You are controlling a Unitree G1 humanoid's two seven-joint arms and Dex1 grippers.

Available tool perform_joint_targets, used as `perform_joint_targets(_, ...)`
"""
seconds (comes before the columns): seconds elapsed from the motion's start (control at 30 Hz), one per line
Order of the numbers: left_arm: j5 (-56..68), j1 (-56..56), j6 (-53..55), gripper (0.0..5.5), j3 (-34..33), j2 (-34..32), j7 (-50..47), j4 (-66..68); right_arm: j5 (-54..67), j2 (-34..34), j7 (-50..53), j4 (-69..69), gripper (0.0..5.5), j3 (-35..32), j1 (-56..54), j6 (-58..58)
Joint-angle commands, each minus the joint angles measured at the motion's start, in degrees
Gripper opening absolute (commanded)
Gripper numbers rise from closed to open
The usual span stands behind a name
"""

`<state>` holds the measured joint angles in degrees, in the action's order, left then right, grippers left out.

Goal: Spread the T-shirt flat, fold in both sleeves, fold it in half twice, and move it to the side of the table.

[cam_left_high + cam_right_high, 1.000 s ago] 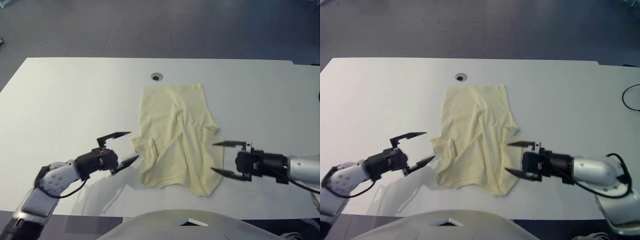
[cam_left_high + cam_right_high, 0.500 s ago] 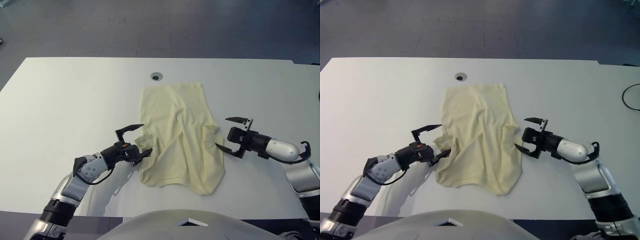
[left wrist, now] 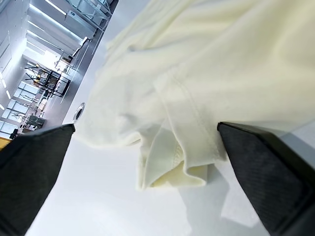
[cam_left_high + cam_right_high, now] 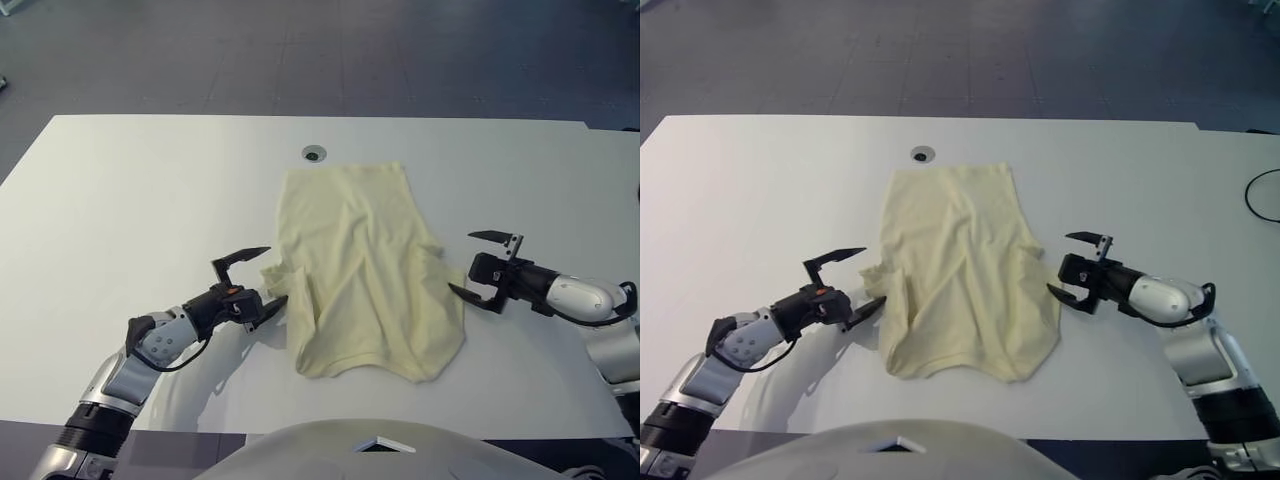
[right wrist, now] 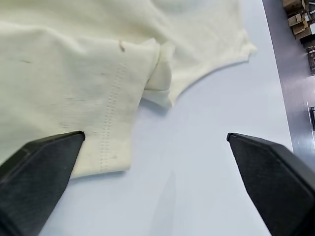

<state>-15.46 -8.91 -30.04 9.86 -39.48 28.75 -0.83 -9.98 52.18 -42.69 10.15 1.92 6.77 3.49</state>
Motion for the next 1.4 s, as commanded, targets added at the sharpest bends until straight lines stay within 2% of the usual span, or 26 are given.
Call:
perform_joint_targets(0.03, -1.01, -3.23, 1.41, 5.40, -1.49, -3.31, 1.27, 1.53, -0.61, 1.91, -1.84, 0.36, 5.38, -0.55, 4.35, 1.57)
perform_joint_targets(0.43, 2.97, -9.75, 0.73, 5.40, -7.46, -8.56, 2.39, -0.35, -0.40, 3.06, -1.45, 2.31, 5.38, -3.95, 9.44, 4.46)
perform_joint_targets(0.83, 7.76, -15.30, 2.20, 5.40, -13.26, -10.82, 5.16, -6.85, 4.46, 1.54, -3.55, 11.48, 5.38, -7.29, 14.78, 13.88)
perform_joint_targets(1.2, 7.11, -8.05, 4.94, 5.40, -15.20, -8.01, 2.43, -5.93, 12.96, 0.70, -3.89, 24.73, 5.38, -15.33, 12.41, 26.77)
perform_joint_targets(1.3, 10.72, -5.92, 8.30, 5.40, -14.84, -4.47, 1.45, -8.67, 12.93, 0.88, -2.88, 25.47, 5.38, -15.39, 10.31, 28.01)
perform_joint_targets(1.4, 15.16, -4.99, 13.32, 5.40, -12.24, -0.35, 2.21, -12.51, 11.82, 0.25, -1.77, 24.75, 5.38, -11.94, 8.11, 27.53)
